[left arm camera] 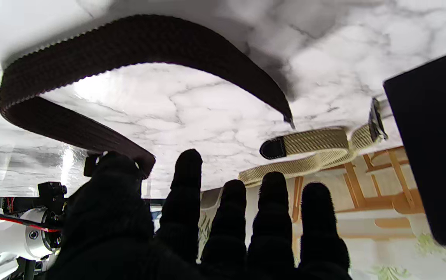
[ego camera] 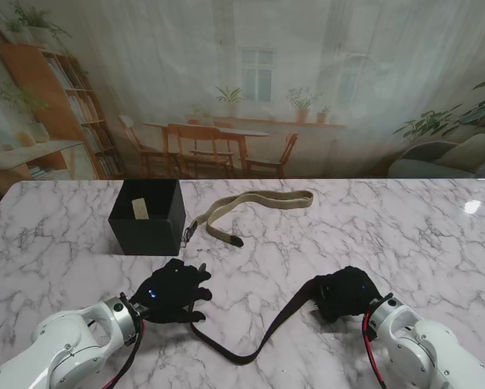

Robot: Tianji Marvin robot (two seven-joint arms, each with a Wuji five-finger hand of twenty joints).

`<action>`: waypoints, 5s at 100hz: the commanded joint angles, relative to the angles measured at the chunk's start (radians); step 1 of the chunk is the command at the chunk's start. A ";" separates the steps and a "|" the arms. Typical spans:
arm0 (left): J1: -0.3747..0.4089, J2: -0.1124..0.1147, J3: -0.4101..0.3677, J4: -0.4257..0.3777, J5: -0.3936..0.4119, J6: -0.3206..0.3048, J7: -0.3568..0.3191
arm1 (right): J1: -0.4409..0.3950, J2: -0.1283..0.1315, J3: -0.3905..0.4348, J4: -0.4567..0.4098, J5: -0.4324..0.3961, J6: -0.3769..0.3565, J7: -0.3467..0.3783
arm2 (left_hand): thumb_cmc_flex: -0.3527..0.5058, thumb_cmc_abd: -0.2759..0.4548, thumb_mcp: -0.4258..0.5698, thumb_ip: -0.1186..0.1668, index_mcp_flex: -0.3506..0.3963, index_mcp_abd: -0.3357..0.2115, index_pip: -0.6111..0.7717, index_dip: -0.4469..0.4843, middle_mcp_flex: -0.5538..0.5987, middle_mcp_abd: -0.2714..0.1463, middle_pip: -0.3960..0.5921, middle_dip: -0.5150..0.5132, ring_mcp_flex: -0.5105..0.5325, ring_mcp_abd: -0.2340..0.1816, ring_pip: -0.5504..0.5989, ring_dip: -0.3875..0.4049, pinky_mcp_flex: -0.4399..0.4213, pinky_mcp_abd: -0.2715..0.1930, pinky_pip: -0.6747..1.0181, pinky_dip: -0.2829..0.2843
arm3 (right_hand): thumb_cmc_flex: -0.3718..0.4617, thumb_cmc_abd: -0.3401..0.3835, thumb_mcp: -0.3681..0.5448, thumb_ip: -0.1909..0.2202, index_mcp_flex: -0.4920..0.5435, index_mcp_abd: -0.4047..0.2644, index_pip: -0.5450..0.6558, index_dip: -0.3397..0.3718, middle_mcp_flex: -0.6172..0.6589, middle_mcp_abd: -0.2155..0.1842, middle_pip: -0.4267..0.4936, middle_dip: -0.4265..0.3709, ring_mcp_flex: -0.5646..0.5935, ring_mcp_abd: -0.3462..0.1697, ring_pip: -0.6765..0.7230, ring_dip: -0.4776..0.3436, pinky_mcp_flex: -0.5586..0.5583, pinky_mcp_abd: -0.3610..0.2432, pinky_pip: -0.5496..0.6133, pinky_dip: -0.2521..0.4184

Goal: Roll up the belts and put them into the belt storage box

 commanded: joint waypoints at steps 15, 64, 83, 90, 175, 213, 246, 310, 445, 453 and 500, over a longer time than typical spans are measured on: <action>-0.039 0.000 0.048 0.032 -0.063 -0.009 -0.106 | -0.020 -0.005 -0.003 -0.006 0.033 0.026 0.025 | -0.056 0.023 -0.027 -0.004 -0.141 0.014 -0.163 -0.103 -0.014 0.006 -0.035 -0.011 -0.001 0.017 -0.032 -0.017 -0.016 0.042 -0.048 -0.002 | 0.027 0.070 -0.032 0.020 -0.267 -0.042 -0.059 -0.074 -0.012 -0.015 0.000 0.035 -0.030 0.004 -0.047 -0.008 -0.033 0.018 -0.007 0.019; -0.104 0.020 0.113 0.049 -0.217 -0.080 -0.303 | -0.028 -0.005 0.005 -0.012 0.024 0.037 0.024 | -0.283 -0.212 -0.024 -0.019 -0.268 -0.013 -0.273 -0.232 -0.141 0.004 -0.106 -0.064 -0.059 0.013 -0.077 -0.046 -0.047 0.041 -0.166 -0.012 | 0.006 0.034 -0.067 0.020 -0.337 0.002 -0.055 -0.099 -0.012 -0.011 0.007 0.045 -0.033 0.005 -0.049 -0.005 -0.037 0.023 -0.012 0.020; -0.131 0.024 0.147 0.085 -0.167 -0.080 -0.292 | -0.024 -0.004 -0.001 -0.008 0.021 0.041 0.020 | -0.124 -0.244 0.041 0.009 -0.194 -0.084 -0.176 -0.163 -0.144 -0.005 -0.085 -0.051 -0.046 0.003 -0.062 -0.037 -0.020 0.026 -0.154 0.022 | 0.008 0.035 -0.060 0.019 -0.342 0.003 -0.049 -0.103 -0.012 -0.012 0.014 0.048 -0.032 0.004 -0.048 -0.004 -0.037 0.022 -0.012 0.020; -0.137 0.023 0.157 0.097 -0.171 -0.067 -0.285 | -0.024 -0.004 -0.002 -0.008 0.022 0.042 0.020 | -0.044 -0.235 0.071 0.015 -0.146 -0.115 -0.106 -0.097 -0.145 -0.008 -0.072 -0.043 -0.044 0.000 -0.057 -0.035 -0.018 0.023 -0.143 0.029 | 0.009 0.036 -0.058 0.019 -0.341 0.004 -0.048 -0.105 -0.011 -0.012 0.016 0.049 -0.031 0.004 -0.048 -0.004 -0.036 0.022 -0.011 0.020; -0.016 0.018 -0.012 0.045 0.173 0.046 -0.099 | -0.026 -0.005 -0.001 -0.006 0.039 0.026 0.031 | 0.253 -0.179 0.067 0.001 0.116 -0.080 0.435 0.175 0.021 -0.012 0.047 0.028 0.014 -0.010 -0.001 0.000 0.011 0.003 0.004 0.026 | 0.186 0.027 0.035 0.005 -0.434 -0.224 -0.061 -0.139 0.002 -0.030 0.043 0.061 -0.006 -0.009 -0.035 0.004 -0.026 0.040 -0.015 0.019; 0.015 0.012 -0.047 0.016 0.130 0.031 -0.120 | -0.028 -0.001 -0.012 -0.008 0.003 0.076 0.026 | 0.245 -0.168 0.058 0.001 0.110 -0.088 0.424 0.183 0.025 -0.010 0.029 0.022 0.018 -0.006 -0.011 -0.007 0.004 0.012 -0.009 0.011 | 0.029 -0.092 -0.137 -0.003 -0.475 0.216 -0.005 -0.158 -0.015 -0.052 0.282 0.120 0.006 -0.008 0.001 0.027 -0.022 0.024 0.000 0.018; 0.026 0.009 -0.062 0.008 0.105 0.029 -0.133 | -0.028 -0.006 -0.025 -0.010 -0.001 0.129 0.002 | 0.240 -0.161 0.054 0.001 0.112 -0.087 0.418 0.183 0.035 -0.013 0.024 0.021 0.023 -0.005 -0.013 -0.009 0.002 0.016 -0.014 0.006 | -0.103 0.051 -0.149 0.007 -0.332 0.166 -0.015 -0.145 -0.053 -0.014 0.302 0.124 -0.009 0.033 0.072 0.071 -0.035 0.038 0.035 0.034; 0.026 0.004 -0.075 0.003 0.070 0.032 -0.111 | -0.100 -0.007 0.087 -0.090 -0.131 0.111 -0.170 | 0.008 -0.032 -0.016 0.000 -0.033 -0.009 -0.058 -0.051 -0.001 0.005 -0.024 -0.005 0.007 0.013 -0.032 -0.022 -0.010 0.041 -0.050 -0.003 | -0.145 0.151 -0.276 0.017 -0.236 0.129 -0.004 -0.120 -0.027 0.000 0.277 0.129 -0.003 0.057 0.127 0.076 -0.020 0.034 0.072 0.032; 0.072 -0.005 -0.126 -0.017 0.093 0.050 0.002 | -0.150 0.033 0.153 -0.111 -0.293 -0.035 -0.182 | -0.003 0.023 -0.020 -0.001 -0.005 0.009 -0.066 -0.044 -0.017 0.012 -0.030 -0.004 0.002 0.014 -0.031 -0.017 -0.016 0.050 -0.063 0.007 | 0.139 0.021 0.089 0.049 -0.281 -0.318 -0.025 0.184 -0.898 0.059 -0.005 -0.069 -0.531 0.011 -0.197 -0.133 -0.330 0.062 -0.259 -0.032; 0.072 -0.005 -0.126 -0.016 0.093 0.051 0.002 | -0.143 0.040 0.149 -0.108 -0.321 -0.035 -0.188 | -0.004 0.025 -0.021 -0.001 -0.005 0.010 -0.066 -0.044 -0.018 0.012 -0.031 -0.004 0.002 0.013 -0.031 -0.017 -0.016 0.051 -0.063 0.007 | 0.183 0.015 0.128 0.036 -0.287 -0.352 -0.032 0.174 -0.899 0.052 -0.009 -0.071 -0.528 0.008 -0.200 -0.136 -0.325 0.058 -0.260 -0.038; 0.070 -0.005 -0.120 -0.014 0.084 0.055 -0.009 | -0.092 0.049 0.093 -0.088 -0.323 -0.079 -0.156 | 0.000 0.029 -0.021 -0.001 -0.006 0.011 -0.068 -0.044 -0.018 0.012 -0.030 -0.004 0.002 0.013 -0.031 -0.017 -0.016 0.051 -0.064 0.008 | 0.100 -0.006 0.063 0.005 -0.270 -0.365 -0.066 0.107 -0.909 0.054 -0.026 -0.079 -0.528 0.005 -0.204 -0.141 -0.337 0.060 -0.263 -0.055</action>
